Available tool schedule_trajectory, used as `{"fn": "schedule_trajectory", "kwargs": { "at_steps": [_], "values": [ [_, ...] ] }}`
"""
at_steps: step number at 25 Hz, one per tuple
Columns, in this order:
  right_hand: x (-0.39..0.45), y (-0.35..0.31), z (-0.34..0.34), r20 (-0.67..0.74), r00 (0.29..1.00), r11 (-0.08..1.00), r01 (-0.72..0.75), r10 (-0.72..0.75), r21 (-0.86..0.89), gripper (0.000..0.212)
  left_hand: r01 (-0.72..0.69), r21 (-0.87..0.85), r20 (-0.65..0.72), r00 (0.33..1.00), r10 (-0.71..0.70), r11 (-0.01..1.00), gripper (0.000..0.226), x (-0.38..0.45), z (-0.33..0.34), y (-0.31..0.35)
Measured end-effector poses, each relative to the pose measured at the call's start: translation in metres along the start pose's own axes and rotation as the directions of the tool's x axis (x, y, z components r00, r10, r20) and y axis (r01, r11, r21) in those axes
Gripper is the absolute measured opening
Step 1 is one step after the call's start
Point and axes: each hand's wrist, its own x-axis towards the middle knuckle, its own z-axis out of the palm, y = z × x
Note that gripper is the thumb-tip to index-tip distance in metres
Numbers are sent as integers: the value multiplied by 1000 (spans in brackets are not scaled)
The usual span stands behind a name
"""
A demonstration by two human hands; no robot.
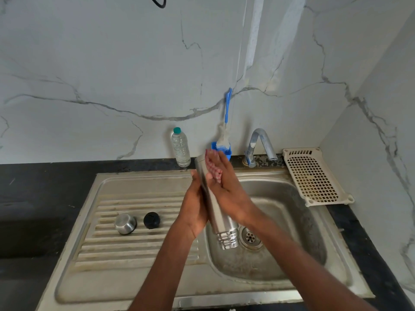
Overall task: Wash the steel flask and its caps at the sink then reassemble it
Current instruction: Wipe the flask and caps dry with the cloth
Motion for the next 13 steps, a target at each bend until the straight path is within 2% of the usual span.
{"fn": "schedule_trajectory", "kwargs": {
  "at_steps": [3, 6, 8, 10, 12, 13],
  "values": [
    [-49, 0, 12, 129, 991, 998, 45, -39, -44, 64, 52, -41, -53, 997, -54, 998, 81, 0, -11, 13],
    [-83, -1, 15, 191, 976, 963, 146, -103, -228, 66, 109, -50, -46, 993, -111, 993, 80, -3, -14, 15],
    [-70, 2, 12, 149, 978, 930, 188, -147, -315, 64, 106, -53, -21, 994, -107, 993, 73, -5, -8, 8],
    [-40, 2, 8, 45, 976, 910, 213, -211, -356, 60, 65, -23, -5, 998, -66, 998, 64, -5, -1, 6],
    [-7, -4, -1, -97, 976, 946, 163, -197, -280, 60, 12, -21, 50, 999, -11, 1000, 57, -2, 2, 6],
    [8, -10, -6, -153, 979, 982, 108, -133, -156, 59, -17, -13, 60, 998, 17, 1000, 56, -1, 4, 6]
  ]
}}
